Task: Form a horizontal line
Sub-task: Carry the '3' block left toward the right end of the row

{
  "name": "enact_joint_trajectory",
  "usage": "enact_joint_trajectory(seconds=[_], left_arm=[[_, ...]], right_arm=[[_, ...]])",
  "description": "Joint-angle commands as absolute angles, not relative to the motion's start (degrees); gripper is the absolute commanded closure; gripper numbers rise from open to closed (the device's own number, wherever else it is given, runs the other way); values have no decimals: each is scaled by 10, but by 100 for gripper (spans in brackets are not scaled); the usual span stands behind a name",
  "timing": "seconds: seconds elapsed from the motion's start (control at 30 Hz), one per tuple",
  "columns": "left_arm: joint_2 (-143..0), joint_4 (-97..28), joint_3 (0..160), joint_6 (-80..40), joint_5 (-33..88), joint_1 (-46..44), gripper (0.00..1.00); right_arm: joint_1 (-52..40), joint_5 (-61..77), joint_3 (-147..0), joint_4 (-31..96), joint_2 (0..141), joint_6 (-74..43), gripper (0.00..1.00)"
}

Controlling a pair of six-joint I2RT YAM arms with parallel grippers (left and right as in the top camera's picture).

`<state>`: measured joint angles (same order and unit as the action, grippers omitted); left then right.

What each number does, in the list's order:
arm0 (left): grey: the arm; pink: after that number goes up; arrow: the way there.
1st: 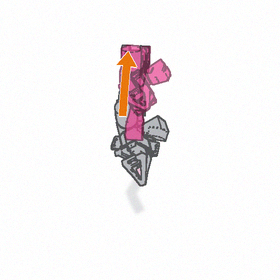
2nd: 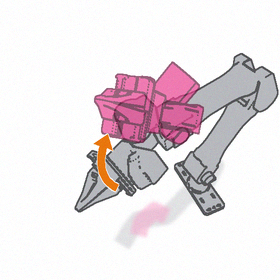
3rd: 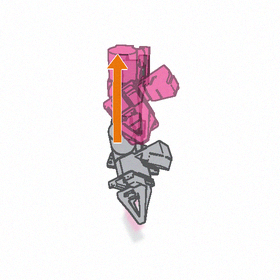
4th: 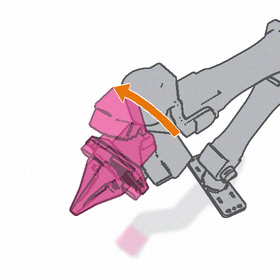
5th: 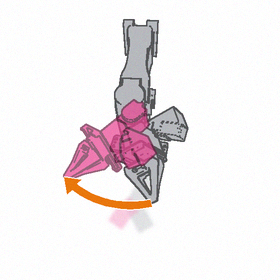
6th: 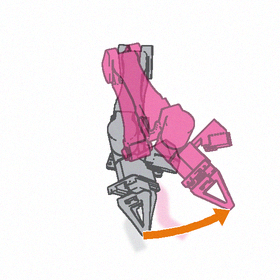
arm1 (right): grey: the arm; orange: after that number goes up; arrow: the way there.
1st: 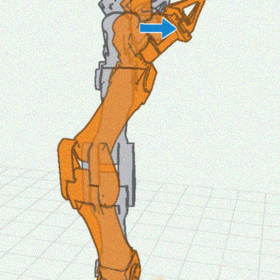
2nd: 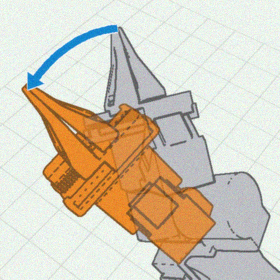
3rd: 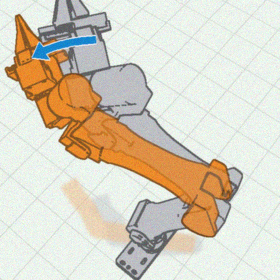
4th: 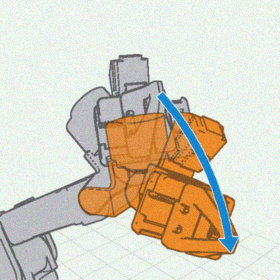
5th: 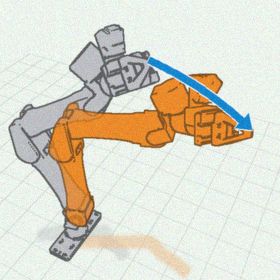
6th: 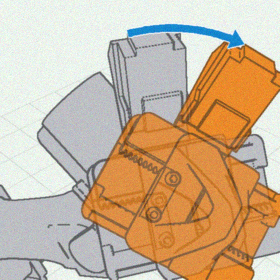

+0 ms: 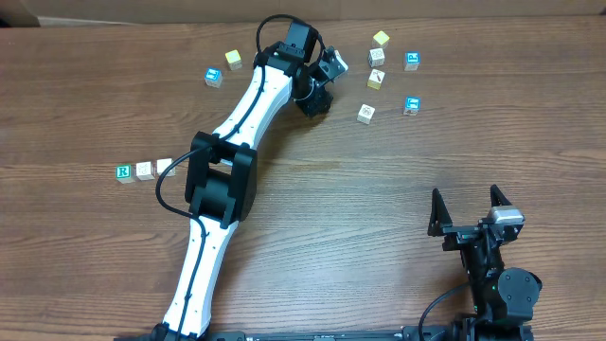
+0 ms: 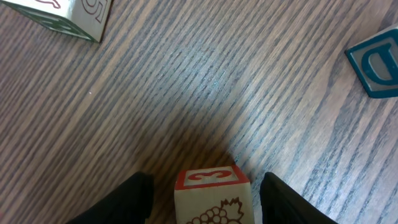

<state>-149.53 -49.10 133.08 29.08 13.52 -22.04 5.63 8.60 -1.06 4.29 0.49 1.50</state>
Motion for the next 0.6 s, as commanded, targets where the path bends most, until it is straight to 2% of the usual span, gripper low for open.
enact_joint_trajectory(seconds=[0.0, 0.4, 0.57], left_arm=[[-1506, -486, 1324, 282, 144, -222, 49], [-1506, -480, 1324, 272, 144, -222, 64], [-1506, -480, 1324, 253, 133, -222, 67]], right_arm=[[58, 86, -5, 41, 2, 18, 0], [58, 86, -5, 41, 2, 18, 0], [58, 86, -5, 41, 2, 18, 0]])
